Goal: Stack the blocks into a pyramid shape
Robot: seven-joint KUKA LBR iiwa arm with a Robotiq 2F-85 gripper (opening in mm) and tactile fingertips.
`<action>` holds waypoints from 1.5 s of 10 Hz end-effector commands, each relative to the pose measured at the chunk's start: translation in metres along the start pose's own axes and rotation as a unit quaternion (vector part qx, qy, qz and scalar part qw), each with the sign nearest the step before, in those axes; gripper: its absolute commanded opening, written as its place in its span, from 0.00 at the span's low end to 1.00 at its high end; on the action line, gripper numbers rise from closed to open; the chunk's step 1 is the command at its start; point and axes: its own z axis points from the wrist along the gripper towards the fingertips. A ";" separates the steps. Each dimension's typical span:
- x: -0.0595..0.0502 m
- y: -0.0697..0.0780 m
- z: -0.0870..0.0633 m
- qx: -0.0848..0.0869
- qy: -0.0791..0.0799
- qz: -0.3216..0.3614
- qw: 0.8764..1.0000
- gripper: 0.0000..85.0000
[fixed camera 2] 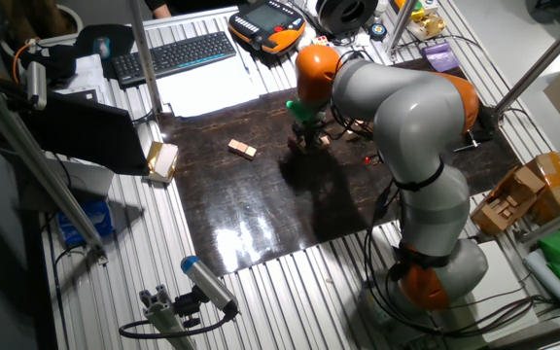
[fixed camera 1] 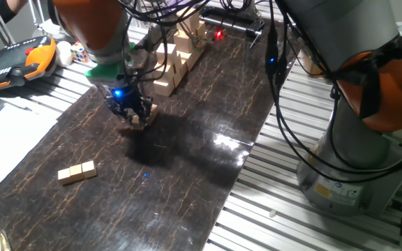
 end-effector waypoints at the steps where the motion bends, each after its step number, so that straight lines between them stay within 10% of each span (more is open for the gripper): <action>1: -0.003 -0.002 0.003 -0.002 0.005 0.079 0.997 0.34; 15: -0.009 0.000 0.012 -0.013 0.010 0.073 0.997 0.52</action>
